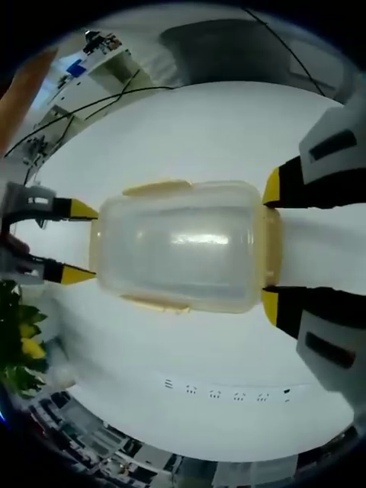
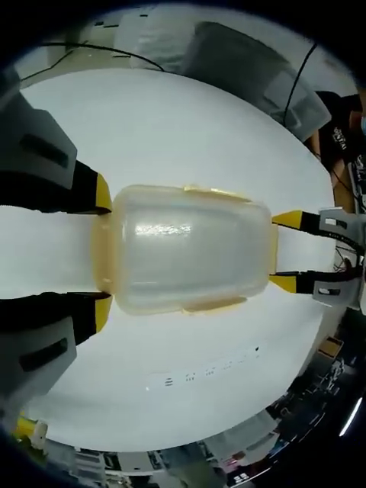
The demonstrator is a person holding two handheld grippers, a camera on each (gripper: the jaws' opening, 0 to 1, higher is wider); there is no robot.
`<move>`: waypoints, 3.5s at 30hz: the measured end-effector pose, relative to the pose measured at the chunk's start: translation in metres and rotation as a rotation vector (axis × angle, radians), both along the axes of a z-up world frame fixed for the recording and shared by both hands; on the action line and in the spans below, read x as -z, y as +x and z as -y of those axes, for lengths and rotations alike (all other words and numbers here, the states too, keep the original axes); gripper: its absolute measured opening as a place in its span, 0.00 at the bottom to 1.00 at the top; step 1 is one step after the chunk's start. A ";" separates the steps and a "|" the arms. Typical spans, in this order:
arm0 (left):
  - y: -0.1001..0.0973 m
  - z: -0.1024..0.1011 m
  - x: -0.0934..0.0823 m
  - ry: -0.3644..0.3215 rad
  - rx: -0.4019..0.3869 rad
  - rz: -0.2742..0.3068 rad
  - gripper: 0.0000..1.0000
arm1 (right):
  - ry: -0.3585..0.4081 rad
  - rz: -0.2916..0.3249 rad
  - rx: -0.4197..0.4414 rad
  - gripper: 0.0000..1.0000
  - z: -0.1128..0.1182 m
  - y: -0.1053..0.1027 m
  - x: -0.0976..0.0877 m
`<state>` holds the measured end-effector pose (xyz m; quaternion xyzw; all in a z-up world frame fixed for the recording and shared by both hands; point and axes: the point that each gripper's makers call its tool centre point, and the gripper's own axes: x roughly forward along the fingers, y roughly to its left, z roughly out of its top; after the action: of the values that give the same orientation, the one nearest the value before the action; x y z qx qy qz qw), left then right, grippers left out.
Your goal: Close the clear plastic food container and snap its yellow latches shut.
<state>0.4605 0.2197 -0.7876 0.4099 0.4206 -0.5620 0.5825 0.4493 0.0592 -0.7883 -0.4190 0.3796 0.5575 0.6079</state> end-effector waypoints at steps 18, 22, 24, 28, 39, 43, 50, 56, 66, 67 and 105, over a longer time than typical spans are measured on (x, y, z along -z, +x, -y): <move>-0.004 -0.037 0.016 0.022 -0.221 -0.031 0.53 | -0.051 -0.075 0.217 0.46 0.033 -0.009 0.028; 0.006 -0.038 -0.006 -0.123 -0.458 -0.068 0.43 | -0.043 -0.099 0.396 0.44 0.058 -0.001 0.021; 0.002 -0.027 -0.022 -0.240 -0.572 -0.164 0.35 | 0.050 -0.113 0.540 0.47 0.062 0.020 0.012; 0.019 -0.023 -0.045 -0.402 -0.825 -0.227 0.34 | 0.295 -0.184 0.802 0.33 0.054 0.042 -0.021; -0.003 -0.004 -0.015 -0.420 -1.195 -0.530 0.38 | 0.573 -0.652 1.134 0.34 0.006 0.028 -0.024; -0.010 0.004 -0.017 -0.418 -1.189 -0.570 0.35 | 0.484 -0.661 1.089 0.29 -0.001 0.009 -0.012; -0.015 0.003 -0.009 -0.358 -1.196 -0.557 0.29 | 0.410 -0.622 1.066 0.22 -0.008 0.000 -0.003; -0.015 -0.002 -0.006 -0.331 -1.200 -0.536 0.22 | 0.416 -0.640 1.067 0.22 -0.013 -0.010 -0.004; -0.025 -0.006 -0.002 -0.265 -1.169 -0.485 0.22 | 0.424 -0.656 1.029 0.20 -0.023 -0.017 -0.005; -0.027 -0.007 -0.001 -0.261 -1.160 -0.486 0.22 | 0.424 -0.657 1.029 0.20 -0.023 -0.017 -0.005; -0.022 -0.014 0.000 -0.234 -1.131 -0.528 0.19 | 0.576 -0.820 1.141 0.12 -0.023 0.000 -0.001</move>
<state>0.4387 0.2337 -0.7879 -0.0944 0.6372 -0.2918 0.7071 0.4495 0.0825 -0.7870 0.2585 0.5725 0.3448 0.6976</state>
